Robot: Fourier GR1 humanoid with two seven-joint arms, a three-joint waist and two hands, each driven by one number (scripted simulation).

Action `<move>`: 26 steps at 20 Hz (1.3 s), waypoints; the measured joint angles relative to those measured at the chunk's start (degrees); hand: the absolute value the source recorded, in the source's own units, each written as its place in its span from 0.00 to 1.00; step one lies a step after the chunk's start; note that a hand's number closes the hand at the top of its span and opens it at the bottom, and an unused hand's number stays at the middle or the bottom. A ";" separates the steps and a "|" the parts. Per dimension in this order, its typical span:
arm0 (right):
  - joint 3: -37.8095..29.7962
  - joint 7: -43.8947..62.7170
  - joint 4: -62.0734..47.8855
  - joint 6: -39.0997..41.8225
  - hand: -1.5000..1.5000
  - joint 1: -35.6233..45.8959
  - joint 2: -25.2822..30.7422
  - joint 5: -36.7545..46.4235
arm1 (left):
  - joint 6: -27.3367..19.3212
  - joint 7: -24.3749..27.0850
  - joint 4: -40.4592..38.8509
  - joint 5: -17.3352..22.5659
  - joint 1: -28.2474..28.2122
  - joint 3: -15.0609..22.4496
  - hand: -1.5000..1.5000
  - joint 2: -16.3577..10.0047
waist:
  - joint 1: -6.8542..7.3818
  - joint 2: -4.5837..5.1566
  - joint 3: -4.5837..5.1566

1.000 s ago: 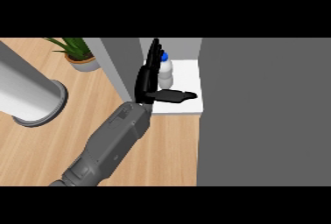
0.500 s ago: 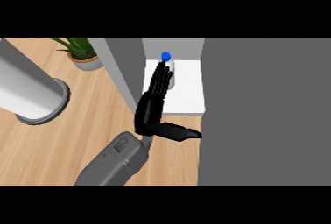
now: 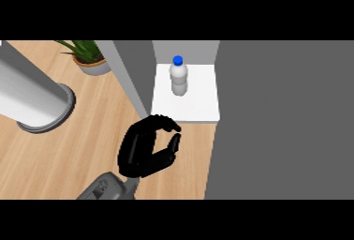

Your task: Pick up the bottled water, place it into the cabinet and close the cabinet

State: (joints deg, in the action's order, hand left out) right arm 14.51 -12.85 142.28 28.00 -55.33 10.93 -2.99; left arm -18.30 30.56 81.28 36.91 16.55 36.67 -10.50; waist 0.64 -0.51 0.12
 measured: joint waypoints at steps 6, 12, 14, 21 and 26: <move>3.81 -1.59 0.35 4.91 1.00 -1.19 4.75 1.71 | 0.61 -0.16 9.60 0.74 -8.70 -1.73 0.00 -7.04 | -0.22 -0.15 -0.03; 8.78 -2.86 0.82 7.09 1.00 -1.31 7.44 2.69 | 1.63 0.45 16.89 3.01 -16.44 -5.22 0.00 -12.23 | -0.49 -0.29 0.04; 10.75 -2.25 0.89 7.62 1.00 -1.21 8.61 2.97 | 2.67 0.74 18.55 4.40 -18.49 -6.82 0.00 -13.60 | -0.46 -0.28 0.09; 16.05 0.91 1.00 7.25 1.00 2.51 11.24 4.01 | 6.73 0.80 23.73 9.17 -25.70 -10.90 0.00 -18.21 | 0.67 -0.54 0.38; 17.71 2.65 1.13 5.96 1.00 5.82 12.73 4.51 | 9.73 1.12 25.43 11.41 -29.05 -13.72 0.00 -21.25 | 1.69 -0.59 0.63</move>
State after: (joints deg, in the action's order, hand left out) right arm 32.22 -10.21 143.41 33.96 -49.51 23.67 1.52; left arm -8.57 31.68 106.71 48.32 -12.51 22.95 -31.75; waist 2.32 -1.10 0.75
